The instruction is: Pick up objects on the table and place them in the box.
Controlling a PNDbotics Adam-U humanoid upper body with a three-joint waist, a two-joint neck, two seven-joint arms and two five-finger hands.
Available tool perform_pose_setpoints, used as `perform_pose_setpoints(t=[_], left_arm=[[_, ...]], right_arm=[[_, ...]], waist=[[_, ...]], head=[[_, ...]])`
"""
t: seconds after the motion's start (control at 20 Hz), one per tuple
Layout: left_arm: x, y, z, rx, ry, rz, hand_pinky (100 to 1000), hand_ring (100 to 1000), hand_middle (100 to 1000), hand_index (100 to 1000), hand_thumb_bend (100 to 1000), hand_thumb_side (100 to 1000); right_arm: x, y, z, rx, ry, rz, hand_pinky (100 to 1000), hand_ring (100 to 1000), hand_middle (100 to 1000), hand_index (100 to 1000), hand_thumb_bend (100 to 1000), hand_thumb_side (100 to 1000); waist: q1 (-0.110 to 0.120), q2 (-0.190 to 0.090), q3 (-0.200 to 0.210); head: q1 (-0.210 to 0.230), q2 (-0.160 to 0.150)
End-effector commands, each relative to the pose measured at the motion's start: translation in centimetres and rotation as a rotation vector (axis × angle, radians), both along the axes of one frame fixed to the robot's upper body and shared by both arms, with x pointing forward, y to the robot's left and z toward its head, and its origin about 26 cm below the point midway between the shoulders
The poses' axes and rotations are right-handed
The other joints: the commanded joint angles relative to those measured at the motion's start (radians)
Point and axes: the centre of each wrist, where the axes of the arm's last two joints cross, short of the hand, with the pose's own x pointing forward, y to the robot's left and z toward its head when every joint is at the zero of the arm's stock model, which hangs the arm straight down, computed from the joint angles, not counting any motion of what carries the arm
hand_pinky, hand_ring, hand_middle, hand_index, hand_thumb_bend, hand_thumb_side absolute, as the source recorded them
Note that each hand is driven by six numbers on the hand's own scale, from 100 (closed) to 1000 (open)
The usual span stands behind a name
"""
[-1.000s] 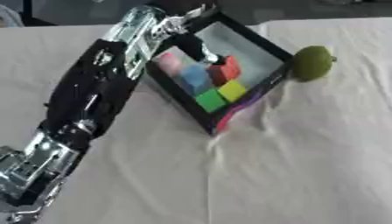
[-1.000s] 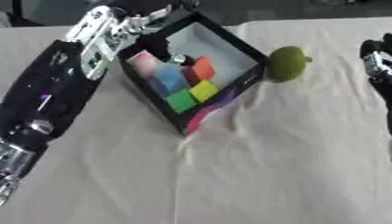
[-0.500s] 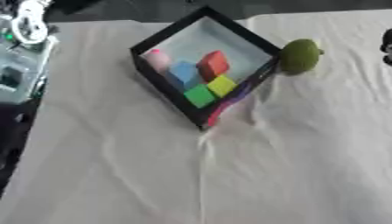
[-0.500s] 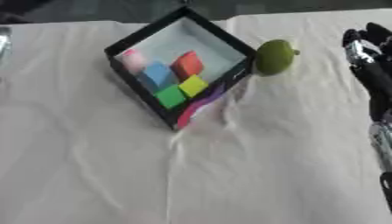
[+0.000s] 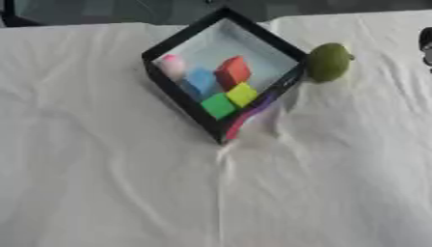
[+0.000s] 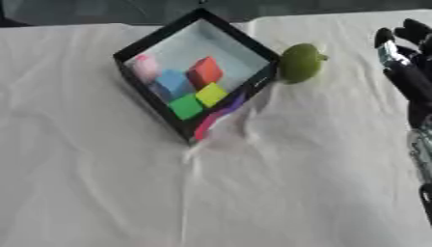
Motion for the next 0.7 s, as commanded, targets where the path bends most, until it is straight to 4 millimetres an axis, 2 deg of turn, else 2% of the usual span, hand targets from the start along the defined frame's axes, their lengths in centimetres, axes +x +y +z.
perform_pose_setpoints(t=[0.05,0.3,0.7], left_arm=[[-0.7,0.5,-0.3,-0.048,-0.001,0.019,808,837,784,867,323,731],[-1.2,0.4,-2.1,-0.123,0.052,0.030,799,824,778,863,354,686],[-1.2,0.1,-2.6,-0.142,0.071,0.032,799,822,775,856,364,663]], right_arm=[[-0.4,-0.7,1.8,-0.067,-0.038,-0.006,888,822,848,895,305,390],[-0.4,-1.0,2.6,-0.146,-0.030,-0.001,888,824,848,896,323,371],[0.2,-1.4,4.9,-0.380,0.019,0.059,887,830,845,897,383,354]], waist=[[-0.008,-0.024,0.002],[-0.010,-0.022,0.002],[-0.011,-0.023,0.007]], head=[[0.004,-0.006],[0.008,-0.005],[0.001,-0.005]])
